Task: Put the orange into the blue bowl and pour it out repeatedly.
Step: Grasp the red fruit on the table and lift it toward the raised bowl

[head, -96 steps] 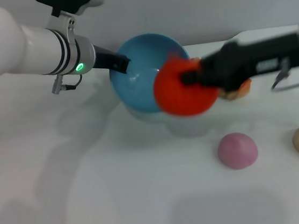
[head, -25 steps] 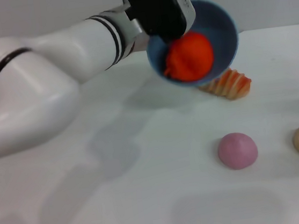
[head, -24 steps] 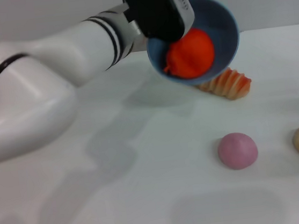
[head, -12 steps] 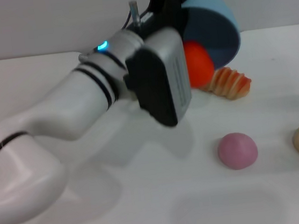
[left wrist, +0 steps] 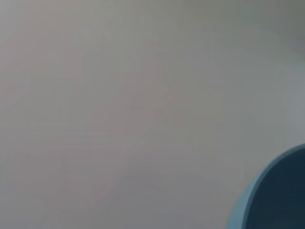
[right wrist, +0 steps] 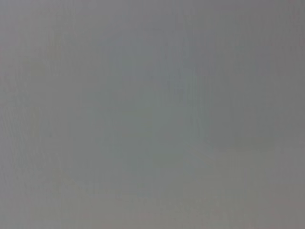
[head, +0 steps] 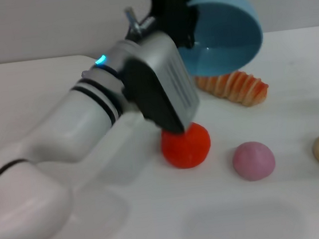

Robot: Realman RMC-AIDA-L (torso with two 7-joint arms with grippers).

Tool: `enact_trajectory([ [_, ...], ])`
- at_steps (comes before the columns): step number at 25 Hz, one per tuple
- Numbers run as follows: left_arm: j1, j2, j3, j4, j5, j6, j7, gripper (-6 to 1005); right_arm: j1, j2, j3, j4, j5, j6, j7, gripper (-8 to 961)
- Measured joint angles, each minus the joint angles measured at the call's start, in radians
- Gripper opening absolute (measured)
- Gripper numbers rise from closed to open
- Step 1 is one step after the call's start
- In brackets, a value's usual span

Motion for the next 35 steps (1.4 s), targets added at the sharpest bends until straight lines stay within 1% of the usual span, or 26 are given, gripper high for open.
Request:
enact_trajectory([
  [2, -0.021, 0.003, -0.012, -0.003, -0.120, 0.046, -0.035, -1, 0.001, -0.006, -0.006, -0.010, -0.021, 0.007, 0.063, 557],
  [4, -0.047, 0.005, -0.056, -0.004, -0.248, 0.131, -0.068, 0, 0.002, -0.013, -0.009, -0.049, -0.079, 0.028, 0.146, 557],
  [5, -0.059, 0.005, -0.093, -0.002, -0.310, 0.197, -0.086, 0, 0.001, -0.017, -0.008, -0.077, -0.117, 0.041, 0.192, 557],
  [6, -0.067, 0.005, -0.119, 0.001, -0.344, 0.245, -0.097, 0, -0.002, -0.018, -0.008, -0.109, -0.158, 0.050, 0.240, 558],
  [7, -0.079, 0.005, -0.155, 0.005, -0.382, 0.323, -0.112, 0, -0.004, -0.020, -0.007, -0.147, -0.209, 0.060, 0.292, 558],
  [10, -0.131, 0.006, -0.288, 0.009, -0.437, 0.585, -0.178, 0, -0.005, -0.027, 0.000, -0.249, -0.363, 0.075, 0.449, 558],
  [11, -0.192, 0.009, -0.407, -0.016, -0.436, 0.788, -0.289, 0, 0.001, -0.030, 0.001, -0.280, -0.421, 0.087, 0.506, 558],
  [12, -0.192, 0.009, -0.407, -0.016, -0.436, 0.788, -0.289, -1, 0.010, -0.035, 0.000, -0.316, -0.492, 0.101, 0.577, 558],
  [13, -0.230, 0.012, -0.474, -0.042, -0.433, 0.878, -0.344, -1, 0.017, -0.040, 0.000, -0.337, -0.542, 0.113, 0.632, 558],
  [15, -0.278, 0.015, -0.564, -0.089, -0.429, 0.995, -0.396, -1, 0.042, -0.055, -0.001, -0.392, -0.700, 0.122, 0.799, 558],
  [16, -0.291, 0.016, -0.598, -0.109, -0.428, 1.034, -0.404, -1, 0.054, -0.061, -0.002, -0.424, -0.780, 0.116, 0.875, 558],
  [19, -0.300, 0.014, -0.682, -0.148, -0.437, 1.107, -0.430, -1, 0.079, -0.063, -0.002, -0.538, -0.991, 0.063, 1.042, 558],
  [22, -0.297, 0.016, -0.720, -0.176, -0.456, 1.135, -0.447, -1, 0.112, -0.062, 0.002, -0.631, -1.148, -0.029, 1.195, 559],
  [25, -0.297, 0.017, -0.735, -0.193, -0.459, 1.153, -0.448, -1, 0.169, -0.072, -0.006, -0.661, -1.261, -0.129, 1.292, 559],
  [27, -0.315, 0.017, -0.734, -0.227, -0.456, 1.188, -0.449, 0, 0.215, -0.071, -0.031, -0.657, -1.327, -0.182, 1.327, 558],
  [28, -0.325, 0.017, -0.733, -0.242, -0.455, 1.193, -0.451, 0, 0.236, -0.065, -0.050, -0.656, -1.363, -0.196, 1.339, 557],
  [29, -0.335, 0.017, -0.734, -0.257, -0.455, 1.191, -0.453, 0, 0.272, -0.046, -0.094, -0.654, -1.424, -0.208, 1.362, 556],
  [30, -0.337, 0.015, -0.733, -0.262, -0.455, 1.178, -0.454, 0, 0.272, -0.046, -0.094, -0.654, -1.424, -0.208, 1.362, 555],
  [32, -0.339, 0.011, -0.723, -0.267, -0.456, 1.125, -0.455, 0, 0.301, -0.018, -0.140, -0.652, -1.481, -0.205, 1.377, 552],
  [34, -0.339, 0.008, -0.691, -0.268, -0.459, 1.073, -0.459, -1, 0.320, -0.001, -0.189, -0.638, -1.508, -0.179, 1.383, 550],
  [35, -0.339, 0.008, -0.676, -0.269, -0.459, 1.053, -0.468, -1, 0.327, 0.002, -0.217, -0.622, -1.506, -0.162, 1.387, 549],
])
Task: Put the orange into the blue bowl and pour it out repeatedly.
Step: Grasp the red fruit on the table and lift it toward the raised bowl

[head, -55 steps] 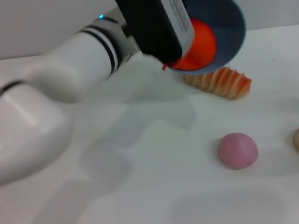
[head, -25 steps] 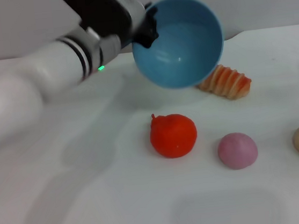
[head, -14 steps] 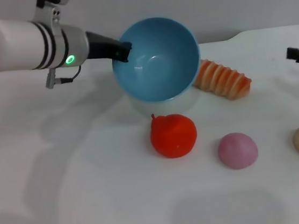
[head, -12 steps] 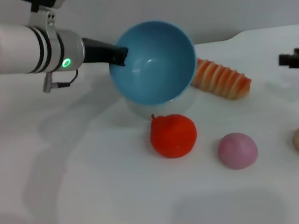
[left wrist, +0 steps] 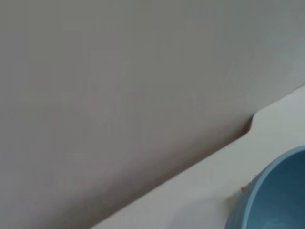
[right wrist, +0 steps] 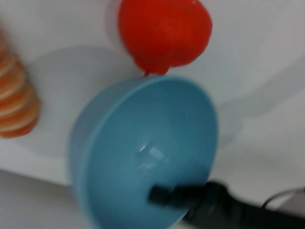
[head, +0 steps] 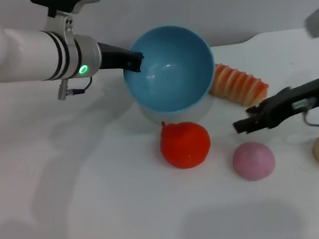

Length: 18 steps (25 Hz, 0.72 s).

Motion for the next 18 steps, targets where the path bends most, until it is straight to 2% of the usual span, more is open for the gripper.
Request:
enact_trajectory([
  [9, -0.011, 0.007, 0.020, -0.013, 0.003, -0.048, -0.040, 0, 0.023, 0.000, -0.133, 0.140, 0.221, 0.131, -0.075, 539],
  [14, -0.009, 0.007, 0.015, -0.014, 0.003, -0.049, -0.040, 0, 0.055, 0.002, -0.192, 0.222, 0.256, 0.198, -0.085, 533],
  [18, -0.008, 0.007, 0.018, -0.015, 0.003, -0.055, -0.040, -1, 0.067, 0.003, -0.243, 0.285, 0.350, 0.267, -0.136, 529],
])
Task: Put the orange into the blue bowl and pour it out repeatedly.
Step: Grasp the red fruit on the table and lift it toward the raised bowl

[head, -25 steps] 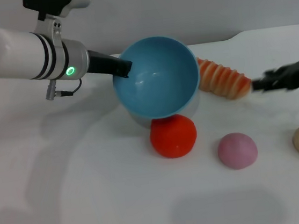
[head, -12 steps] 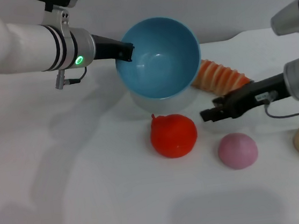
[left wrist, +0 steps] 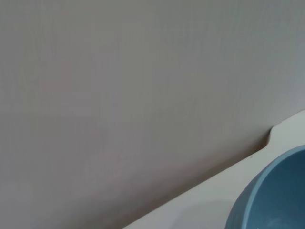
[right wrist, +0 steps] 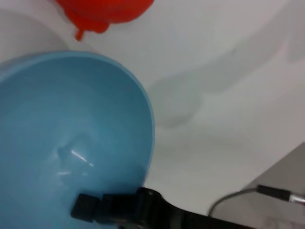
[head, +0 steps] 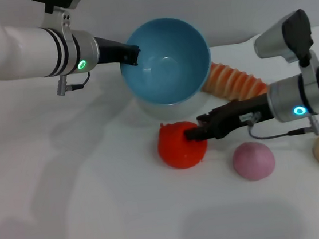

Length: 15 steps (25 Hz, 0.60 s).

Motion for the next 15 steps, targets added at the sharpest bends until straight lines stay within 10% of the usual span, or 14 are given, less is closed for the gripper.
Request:
enact_trajectory([
  [15, 0.004, -0.004, 0.002, -0.011, 0.000, -0.018, 0.000, 0, -0.014, 0.002, -0.066, 0.036, 0.078, 0.047, -0.052, 301],
])
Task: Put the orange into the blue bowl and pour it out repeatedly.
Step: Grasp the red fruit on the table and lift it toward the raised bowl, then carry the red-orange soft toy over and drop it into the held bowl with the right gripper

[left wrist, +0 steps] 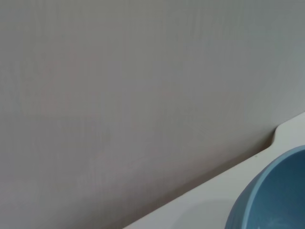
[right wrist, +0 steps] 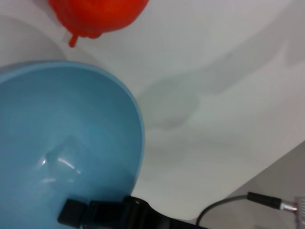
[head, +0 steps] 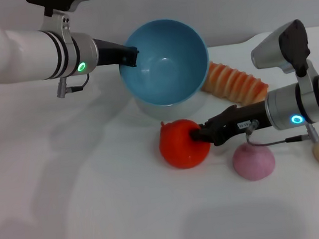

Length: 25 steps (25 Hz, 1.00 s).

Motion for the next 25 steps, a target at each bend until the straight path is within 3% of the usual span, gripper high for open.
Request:
enact_trajectory([
  [5, 0.000, 0.000, 0.001, -0.007, 0.000, -0.005, 0.001, -1, -0.038, 0.000, -0.001, -0.094, 0.001, -0.037, -0.004, 81],
  [9, 0.000, 0.001, 0.001, -0.010, 0.000, -0.003, 0.003, -1, -0.087, -0.001, -0.001, -0.221, 0.002, -0.096, -0.001, 46],
  [11, -0.004, 0.003, 0.000, -0.010, 0.002, 0.009, 0.007, -1, -0.115, -0.003, 0.001, -0.320, 0.003, -0.155, 0.005, 28],
  [13, -0.012, 0.005, -0.005, -0.010, 0.021, 0.031, 0.005, -1, -0.161, -0.004, 0.020, -0.506, 0.004, -0.253, 0.031, 25],
  [17, -0.047, 0.002, -0.024, -0.009, 0.089, 0.107, -0.012, 0, -0.178, -0.003, 0.085, -0.654, 0.022, -0.341, 0.081, 21],
  [20, -0.067, -0.002, -0.018, -0.009, 0.109, 0.146, -0.026, 0, -0.175, -0.008, 0.155, -0.724, 0.078, -0.415, 0.091, 21],
  [25, -0.097, -0.008, 0.011, 0.006, 0.096, 0.226, -0.030, 0, -0.171, -0.010, 0.194, -0.792, 0.061, -0.429, 0.113, 20],
])
